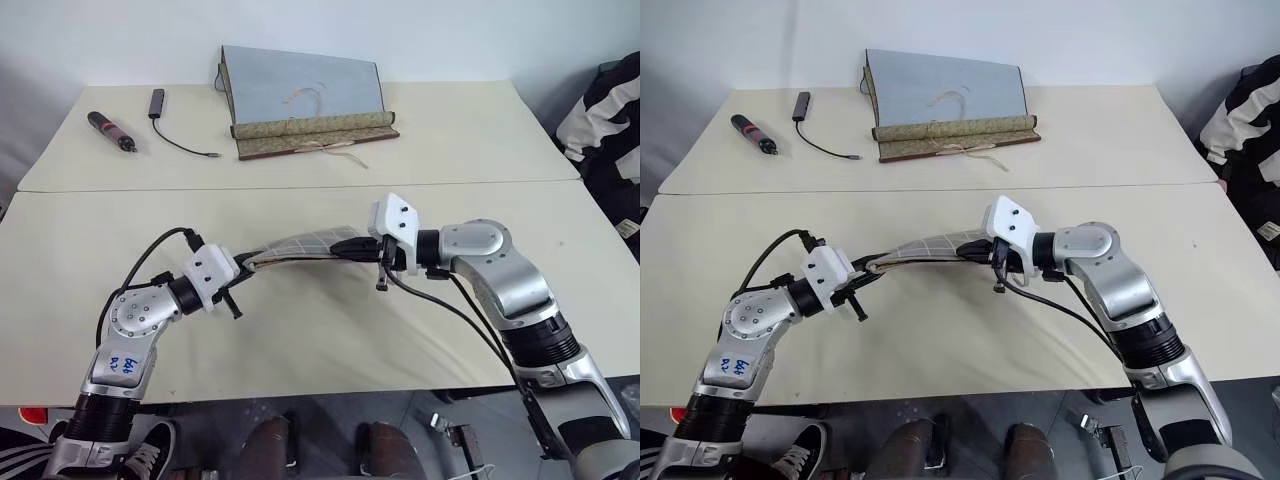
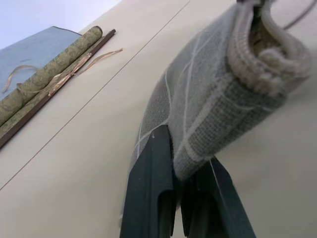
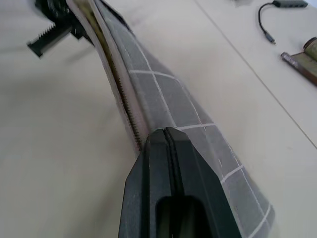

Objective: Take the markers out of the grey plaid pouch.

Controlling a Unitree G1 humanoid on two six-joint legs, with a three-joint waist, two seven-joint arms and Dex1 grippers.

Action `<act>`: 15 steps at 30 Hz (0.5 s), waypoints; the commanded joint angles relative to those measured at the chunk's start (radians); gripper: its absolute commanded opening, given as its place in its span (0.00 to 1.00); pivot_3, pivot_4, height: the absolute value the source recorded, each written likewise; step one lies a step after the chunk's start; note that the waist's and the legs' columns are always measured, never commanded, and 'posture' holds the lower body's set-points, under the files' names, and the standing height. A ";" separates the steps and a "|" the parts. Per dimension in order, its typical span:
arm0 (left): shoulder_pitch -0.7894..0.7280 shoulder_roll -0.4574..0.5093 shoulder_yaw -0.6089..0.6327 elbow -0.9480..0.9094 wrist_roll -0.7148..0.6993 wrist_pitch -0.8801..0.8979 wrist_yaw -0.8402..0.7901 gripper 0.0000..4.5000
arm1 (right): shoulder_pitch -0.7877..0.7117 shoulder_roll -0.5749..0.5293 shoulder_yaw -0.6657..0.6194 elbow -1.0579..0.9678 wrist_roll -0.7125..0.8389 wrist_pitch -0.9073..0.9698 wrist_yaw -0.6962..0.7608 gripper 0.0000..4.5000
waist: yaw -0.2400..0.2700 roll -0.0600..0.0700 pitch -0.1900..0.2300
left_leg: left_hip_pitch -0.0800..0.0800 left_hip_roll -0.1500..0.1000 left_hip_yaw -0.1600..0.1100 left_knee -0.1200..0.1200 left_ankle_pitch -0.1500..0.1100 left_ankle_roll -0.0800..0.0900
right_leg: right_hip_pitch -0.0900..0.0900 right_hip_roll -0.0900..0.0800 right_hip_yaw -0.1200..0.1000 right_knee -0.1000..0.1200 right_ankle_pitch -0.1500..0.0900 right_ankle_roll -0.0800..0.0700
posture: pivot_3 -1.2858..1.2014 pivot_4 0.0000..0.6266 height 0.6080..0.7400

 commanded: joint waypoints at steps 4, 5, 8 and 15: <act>-0.017 -0.015 -0.011 -0.037 0.020 -0.010 0.012 0.00 | -0.024 0.041 -0.084 -0.081 0.128 0.057 0.023 0.00 | 0.000 0.000 0.000 | 0.000 0.000 0.000 0.000 0.000 0.000 | 0.000 0.000 0.000 0.000 0.000 0.000 | 0.52 0.24 1.00; -0.018 -0.015 -0.011 -0.035 0.020 -0.009 0.011 0.00 | -0.018 0.040 -0.085 -0.106 0.157 0.080 0.040 0.00 | 0.000 0.000 0.000 | 0.000 0.000 0.000 0.000 0.000 0.000 | 0.000 0.000 0.000 0.000 0.000 0.000 | 0.52 0.24 1.00; -0.022 -0.016 -0.011 -0.030 0.020 -0.009 0.009 0.00 | -0.002 0.037 -0.076 -0.151 0.198 0.125 0.055 0.00 | 0.000 0.000 0.000 | 0.000 0.000 0.000 0.000 0.000 0.000 | 0.000 0.000 0.000 0.000 0.000 0.000 | 0.52 0.24 1.00; -0.025 -0.020 -0.014 -0.032 0.017 -0.006 0.001 0.00 | 0.011 0.051 -0.035 -0.091 0.090 0.032 0.007 0.00 | 0.001 0.000 0.000 | 0.000 0.000 0.000 0.000 -0.001 -0.001 | 0.000 0.000 0.000 0.000 0.000 0.000 | 0.52 0.24 1.00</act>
